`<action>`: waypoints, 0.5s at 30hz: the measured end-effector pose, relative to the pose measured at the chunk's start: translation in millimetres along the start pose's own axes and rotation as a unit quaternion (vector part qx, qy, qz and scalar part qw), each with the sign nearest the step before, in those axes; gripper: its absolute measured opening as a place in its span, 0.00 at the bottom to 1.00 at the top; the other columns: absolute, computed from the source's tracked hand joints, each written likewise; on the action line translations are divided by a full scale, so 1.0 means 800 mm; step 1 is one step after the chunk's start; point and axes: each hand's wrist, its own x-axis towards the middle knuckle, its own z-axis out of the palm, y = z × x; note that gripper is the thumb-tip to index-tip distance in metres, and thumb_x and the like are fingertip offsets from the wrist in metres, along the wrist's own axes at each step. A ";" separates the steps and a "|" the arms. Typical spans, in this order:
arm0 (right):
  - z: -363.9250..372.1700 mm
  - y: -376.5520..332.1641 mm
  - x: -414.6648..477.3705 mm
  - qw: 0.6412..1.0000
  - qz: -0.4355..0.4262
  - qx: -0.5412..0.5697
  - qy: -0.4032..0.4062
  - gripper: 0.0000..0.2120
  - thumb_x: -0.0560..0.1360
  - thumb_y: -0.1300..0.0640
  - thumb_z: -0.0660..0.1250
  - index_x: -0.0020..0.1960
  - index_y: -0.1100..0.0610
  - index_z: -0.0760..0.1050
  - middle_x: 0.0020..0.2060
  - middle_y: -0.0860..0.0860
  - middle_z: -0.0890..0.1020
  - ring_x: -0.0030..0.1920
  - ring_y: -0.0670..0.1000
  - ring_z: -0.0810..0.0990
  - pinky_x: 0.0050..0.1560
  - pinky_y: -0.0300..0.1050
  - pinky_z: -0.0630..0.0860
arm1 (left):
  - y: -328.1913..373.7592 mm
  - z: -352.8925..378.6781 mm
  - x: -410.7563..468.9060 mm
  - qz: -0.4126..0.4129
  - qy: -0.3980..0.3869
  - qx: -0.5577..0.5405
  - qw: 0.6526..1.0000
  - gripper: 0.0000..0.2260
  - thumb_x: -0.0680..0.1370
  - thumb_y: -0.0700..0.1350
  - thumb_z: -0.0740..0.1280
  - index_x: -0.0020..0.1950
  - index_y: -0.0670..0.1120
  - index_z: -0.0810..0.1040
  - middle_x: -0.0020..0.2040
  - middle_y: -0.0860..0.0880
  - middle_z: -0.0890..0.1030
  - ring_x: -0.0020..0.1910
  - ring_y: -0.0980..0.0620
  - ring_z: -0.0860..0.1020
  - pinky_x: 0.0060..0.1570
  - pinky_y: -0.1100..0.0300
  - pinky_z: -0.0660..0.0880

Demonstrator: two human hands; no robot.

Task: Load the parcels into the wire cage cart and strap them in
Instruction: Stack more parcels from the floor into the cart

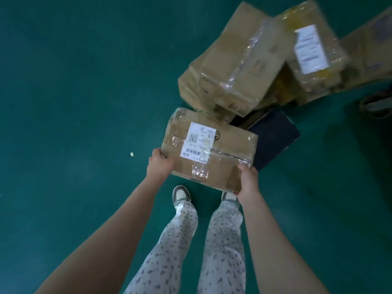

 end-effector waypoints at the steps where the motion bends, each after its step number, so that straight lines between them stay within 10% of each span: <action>1: -0.014 -0.002 -0.020 1.000 0.000 0.013 -0.004 0.26 0.76 0.55 0.64 0.72 0.51 0.61 0.67 0.52 0.71 0.64 0.57 0.71 0.67 0.60 0.67 | 0.004 -0.005 -0.024 0.008 -0.007 0.003 1.000 0.31 0.70 0.48 0.66 0.71 0.43 0.63 0.65 0.42 0.71 0.62 0.42 0.71 0.60 0.52 0.70; 15: -0.268 0.001 -0.228 0.986 -0.047 0.161 -0.003 0.04 0.78 0.61 0.59 0.52 0.59 0.71 0.53 0.60 0.78 0.42 0.56 0.76 0.62 0.63 0.71 | 0.050 0.042 -0.314 0.187 -0.082 0.015 0.979 0.27 0.74 0.46 0.66 0.70 0.39 0.63 0.54 0.47 0.73 0.53 0.46 0.74 0.49 0.58 0.68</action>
